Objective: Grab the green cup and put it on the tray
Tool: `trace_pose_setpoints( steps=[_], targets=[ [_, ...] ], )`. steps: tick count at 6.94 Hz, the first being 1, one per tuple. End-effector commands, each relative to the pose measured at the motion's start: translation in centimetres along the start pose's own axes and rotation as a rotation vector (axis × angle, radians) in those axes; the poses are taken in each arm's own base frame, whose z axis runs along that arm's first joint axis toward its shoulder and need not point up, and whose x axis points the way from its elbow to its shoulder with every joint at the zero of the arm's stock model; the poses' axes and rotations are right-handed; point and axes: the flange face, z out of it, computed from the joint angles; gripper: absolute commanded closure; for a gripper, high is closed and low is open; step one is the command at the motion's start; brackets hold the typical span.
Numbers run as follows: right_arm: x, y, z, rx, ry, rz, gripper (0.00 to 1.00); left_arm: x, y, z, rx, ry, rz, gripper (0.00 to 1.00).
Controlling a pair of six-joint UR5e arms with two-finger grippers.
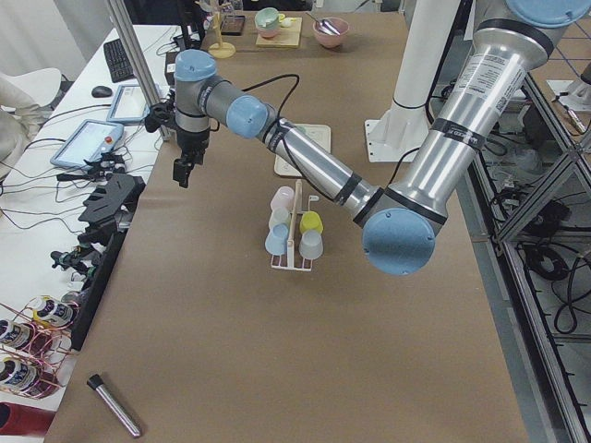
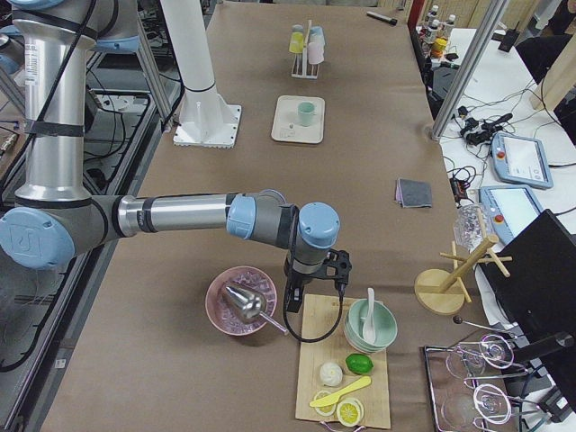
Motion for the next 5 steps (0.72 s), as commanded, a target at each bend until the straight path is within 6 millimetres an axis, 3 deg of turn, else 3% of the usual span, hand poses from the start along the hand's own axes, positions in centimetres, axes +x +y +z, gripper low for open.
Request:
trace_pose_setpoints(
  steps=[1, 3, 5],
  targets=[
    [0.1, 0.0, 0.1, -0.003, 0.008, 0.007, 0.00, -6.4, 2.1, 1.4, -0.056, -0.011, 0.028, 0.03],
    [-0.2, -0.1, -0.2, 0.006, 0.012, 0.080, 0.00, -12.6, 3.4, 3.6, -0.099, 0.050, 0.034, 0.03],
    [0.0, -0.2, 0.0, 0.002, 0.012, 0.084, 0.00, -17.1, 5.3, 5.1, -0.137, 0.062, 0.013, 0.03]
  ],
)
